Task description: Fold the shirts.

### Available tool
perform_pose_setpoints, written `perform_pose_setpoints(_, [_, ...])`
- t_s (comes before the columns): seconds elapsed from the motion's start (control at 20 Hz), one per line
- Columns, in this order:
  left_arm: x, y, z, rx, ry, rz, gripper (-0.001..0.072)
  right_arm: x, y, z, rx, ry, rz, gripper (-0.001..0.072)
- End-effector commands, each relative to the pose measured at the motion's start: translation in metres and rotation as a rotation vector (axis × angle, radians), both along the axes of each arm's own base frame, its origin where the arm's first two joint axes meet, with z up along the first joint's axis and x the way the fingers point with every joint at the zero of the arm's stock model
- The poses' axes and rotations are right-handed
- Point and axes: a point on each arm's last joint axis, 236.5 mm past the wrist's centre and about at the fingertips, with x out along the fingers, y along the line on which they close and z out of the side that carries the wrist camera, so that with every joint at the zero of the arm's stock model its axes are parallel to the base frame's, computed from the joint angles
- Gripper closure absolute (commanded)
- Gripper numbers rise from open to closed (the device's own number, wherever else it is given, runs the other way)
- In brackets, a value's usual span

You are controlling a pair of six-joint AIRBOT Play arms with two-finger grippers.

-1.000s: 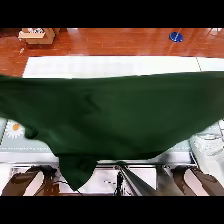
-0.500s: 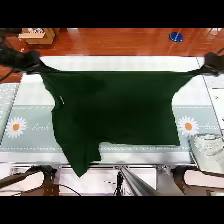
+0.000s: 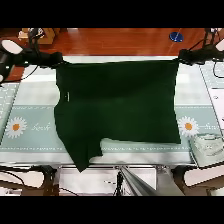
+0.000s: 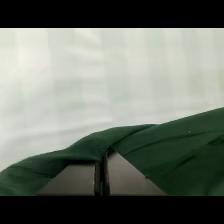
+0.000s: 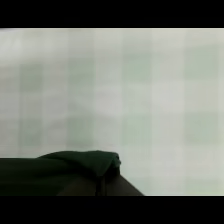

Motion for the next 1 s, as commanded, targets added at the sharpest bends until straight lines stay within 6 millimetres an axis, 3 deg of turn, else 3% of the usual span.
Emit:
perform_pose_setpoints(0.0, [0.046, 0.002, -0.003, 0.077, -0.185, 0.055, 0.0684, 0.029, -0.01, -0.013, -0.03, -0.088, -0.036, 0.0692])
perform_pose_setpoints(0.1, [0.058, -0.006, -0.018, 0.088, -0.208, 0.071, 0.0684, 0.031, -0.011, -0.033, -0.026, -0.059, -0.037, 0.0692])
perform_pose_setpoints(0.3, [0.057, -0.029, -0.055, 0.118, -0.17, 0.01, 0.0684, 0.015, -0.005, -0.075, -0.01, 0.069, -0.005, 0.0692])
perform_pose_setpoints(0.4, [0.058, -0.026, -0.055, 0.117, -0.17, 0.016, 0.0684, 0.011, -0.004, -0.078, -0.01, 0.091, 0.002, 0.0692])
perform_pose_setpoints(0.55, [0.05, -0.01, -0.029, 0.111, -0.174, 0.018, 0.0684, -0.001, -0.005, -0.058, -0.004, 0.102, 0.012, 0.0691])
perform_pose_setpoints(0.65, [0.024, -0.003, -0.021, 0.085, -0.088, -0.033, 0.0684, -0.019, -0.007, -0.043, 0.018, 0.147, 0.016, 0.0691])
perform_pose_setpoints(0.8, [-0.04, -0.003, -0.059, 0.076, 0.202, -0.151, 0.0685, -0.061, -0.004, -0.054, 0.041, 0.321, 0.054, 0.0691])
perform_pose_setpoints(0.85, [-0.052, -0.002, -0.072, 0.081, 0.268, -0.154, 0.0685, -0.069, -0.006, -0.062, 0.029, 0.354, 0.058, 0.0691])
perform_pose_setpoints(0.95, [-0.057, -0.004, -0.087, 0.065, 0.309, -0.137, 0.0685, -0.075, -0.003, -0.075, 0.039, 0.383, 0.058, 0.0691])
